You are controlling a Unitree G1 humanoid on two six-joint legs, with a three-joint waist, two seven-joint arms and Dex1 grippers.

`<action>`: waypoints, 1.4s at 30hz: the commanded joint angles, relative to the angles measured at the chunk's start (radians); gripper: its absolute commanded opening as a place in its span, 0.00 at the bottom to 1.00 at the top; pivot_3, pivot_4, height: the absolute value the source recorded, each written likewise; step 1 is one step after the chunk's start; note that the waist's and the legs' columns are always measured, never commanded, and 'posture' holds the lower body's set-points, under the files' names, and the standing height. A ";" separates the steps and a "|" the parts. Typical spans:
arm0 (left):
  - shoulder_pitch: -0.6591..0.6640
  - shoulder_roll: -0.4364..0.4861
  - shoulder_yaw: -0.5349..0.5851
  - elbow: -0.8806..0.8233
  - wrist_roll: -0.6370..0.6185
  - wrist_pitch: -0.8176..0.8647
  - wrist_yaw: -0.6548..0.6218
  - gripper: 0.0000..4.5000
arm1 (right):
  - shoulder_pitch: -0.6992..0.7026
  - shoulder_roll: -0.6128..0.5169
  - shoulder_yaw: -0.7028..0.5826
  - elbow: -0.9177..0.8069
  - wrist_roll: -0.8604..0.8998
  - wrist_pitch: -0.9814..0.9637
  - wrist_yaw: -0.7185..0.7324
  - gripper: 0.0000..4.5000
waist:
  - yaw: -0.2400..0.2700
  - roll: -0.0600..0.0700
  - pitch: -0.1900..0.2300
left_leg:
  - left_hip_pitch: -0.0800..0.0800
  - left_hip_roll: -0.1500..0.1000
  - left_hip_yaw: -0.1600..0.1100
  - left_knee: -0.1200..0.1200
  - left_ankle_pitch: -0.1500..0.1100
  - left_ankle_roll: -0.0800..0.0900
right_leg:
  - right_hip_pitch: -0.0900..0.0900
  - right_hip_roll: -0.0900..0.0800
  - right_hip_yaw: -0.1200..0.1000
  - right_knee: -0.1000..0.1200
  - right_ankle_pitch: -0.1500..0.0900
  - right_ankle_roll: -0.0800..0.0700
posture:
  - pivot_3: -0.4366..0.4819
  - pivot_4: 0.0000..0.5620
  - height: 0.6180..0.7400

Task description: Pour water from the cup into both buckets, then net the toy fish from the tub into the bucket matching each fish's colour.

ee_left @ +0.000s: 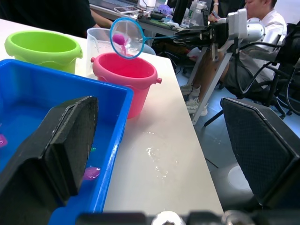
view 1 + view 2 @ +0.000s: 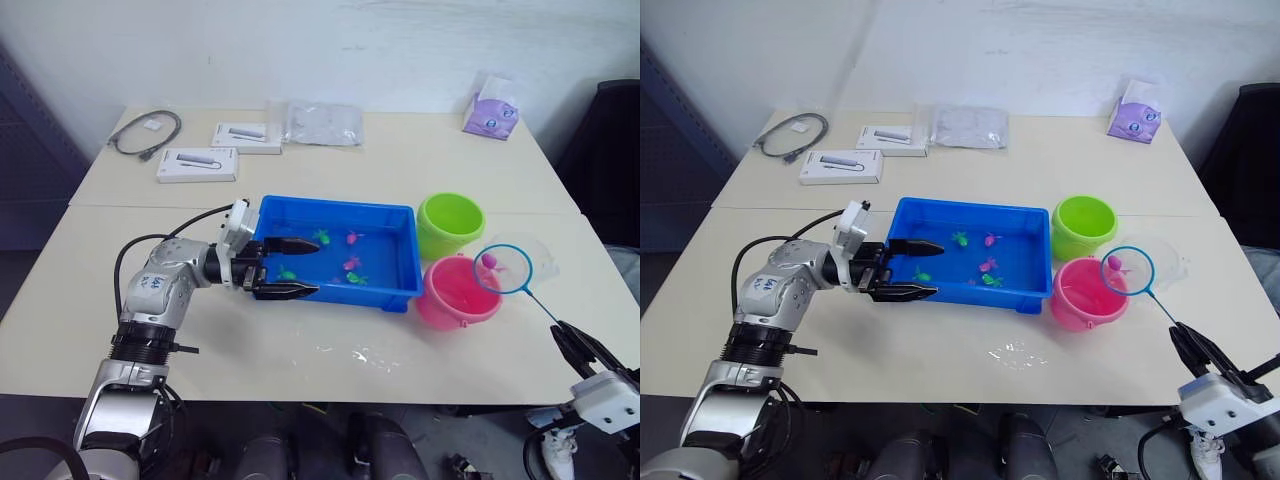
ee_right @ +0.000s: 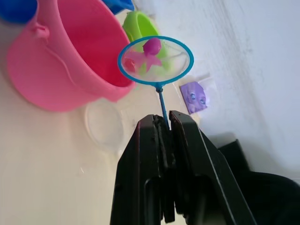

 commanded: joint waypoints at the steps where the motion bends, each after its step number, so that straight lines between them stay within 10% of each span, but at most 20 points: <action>1: -0.010 -0.007 0.003 -0.028 -0.012 -0.003 0.001 0.99 | -0.007 -0.048 -0.049 -0.044 -0.198 -0.070 -0.121 0.00 | 0.000 0.000 0.000 | 0.000 0.000 0.000 0.000 0.000 0.000 | 0.000 0.000 0.000 0.000 0.000 0.000 | 0.48 0.27 1.00; 10: 0.005 -0.028 0.031 -0.010 -0.017 -0.041 0.008 0.99 | 0.034 -0.137 -0.080 -0.060 -0.383 -0.091 -0.301 0.00 | 0.001 0.000 0.000 | 0.000 0.000 0.000 0.000 0.000 -0.001 | 0.000 0.001 0.000 0.001 -0.001 -0.001 | 0.48 0.27 1.00; 22: 0.028 0.002 0.061 0.025 0.001 -0.102 0.019 0.99 | 0.106 -0.206 0.022 -0.139 -0.017 0.003 -0.206 0.00 | -0.002 0.000 0.000 | 0.000 0.001 0.000 0.000 0.000 -0.001 | 0.000 0.001 0.000 0.000 -0.001 -0.001 | 0.48 0.27 1.00; 32: 0.043 0.118 0.144 0.095 0.030 -0.172 0.050 0.99 | -0.079 -0.476 0.219 -0.531 1.083 0.945 -0.009 0.00 | 0.000 0.001 0.000 | 0.001 0.002 -0.004 0.001 0.000 0.001 | 0.000 -0.003 -0.002 0.001 -0.001 -0.003 | 0.48 0.27 1.00; 42: 0.109 0.193 0.196 0.006 0.040 -0.143 0.127 0.99 | -0.630 -0.719 0.593 -0.401 0.967 1.440 0.026 0.00 | 0.020 0.001 0.001 | -0.005 0.001 -0.007 0.001 -0.002 0.003 | -0.001 -0.005 -0.008 -0.004 -0.001 -0.002 | 0.48 0.27 1.00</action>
